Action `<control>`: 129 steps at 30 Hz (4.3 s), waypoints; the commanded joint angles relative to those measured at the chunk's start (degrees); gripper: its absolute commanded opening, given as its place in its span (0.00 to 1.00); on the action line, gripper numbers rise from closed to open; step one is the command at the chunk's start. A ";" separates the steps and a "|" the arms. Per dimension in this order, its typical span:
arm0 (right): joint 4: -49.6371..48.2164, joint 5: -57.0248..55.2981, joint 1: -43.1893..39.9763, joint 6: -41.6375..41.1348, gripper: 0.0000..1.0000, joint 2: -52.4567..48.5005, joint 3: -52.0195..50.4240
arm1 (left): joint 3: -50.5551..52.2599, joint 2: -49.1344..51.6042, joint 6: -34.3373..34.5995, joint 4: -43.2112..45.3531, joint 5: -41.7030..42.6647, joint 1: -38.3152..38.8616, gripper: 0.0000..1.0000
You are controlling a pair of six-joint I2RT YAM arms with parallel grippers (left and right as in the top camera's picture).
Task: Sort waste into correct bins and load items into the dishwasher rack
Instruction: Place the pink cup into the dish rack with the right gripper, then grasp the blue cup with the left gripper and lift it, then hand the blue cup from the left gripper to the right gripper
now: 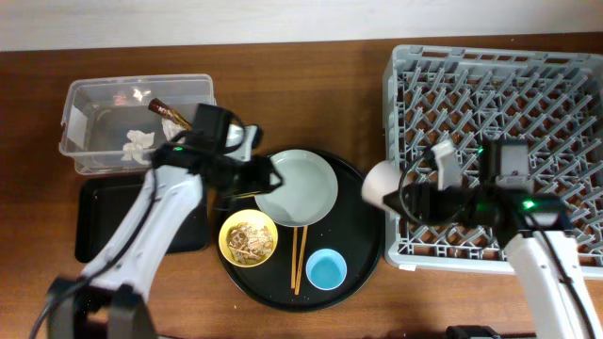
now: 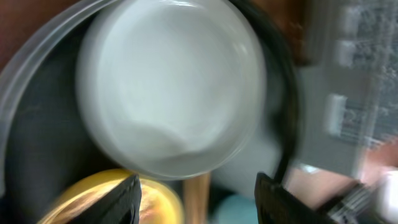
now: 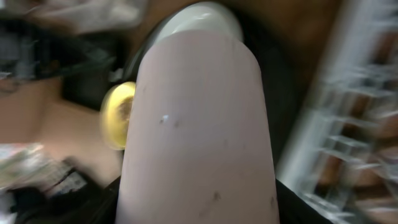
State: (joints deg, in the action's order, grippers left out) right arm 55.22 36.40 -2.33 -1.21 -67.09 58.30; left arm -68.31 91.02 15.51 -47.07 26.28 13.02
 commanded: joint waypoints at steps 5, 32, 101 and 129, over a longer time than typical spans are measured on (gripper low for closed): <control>11.45 -31.95 -8.83 -9.86 0.43 -0.79 17.66 | -0.15 -7.91 -2.99 -3.32 -14.75 -5.09 0.59; 8.37 -31.01 -42.32 -12.81 0.78 -35.67 33.86 | -0.15 -7.91 -2.97 -4.48 -14.53 -4.76 0.59; 16.81 23.47 0.83 15.45 0.84 -18.73 16.15 | 9.22 -3.78 9.27 26.67 45.40 -5.31 0.00; -9.35 44.68 15.61 17.44 0.64 -18.78 12.24 | 9.22 -3.76 12.33 32.50 50.88 -0.90 0.00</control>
State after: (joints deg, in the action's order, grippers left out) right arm 46.63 77.95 12.60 15.38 -87.05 70.26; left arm -58.72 86.91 27.53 -14.46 78.26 11.84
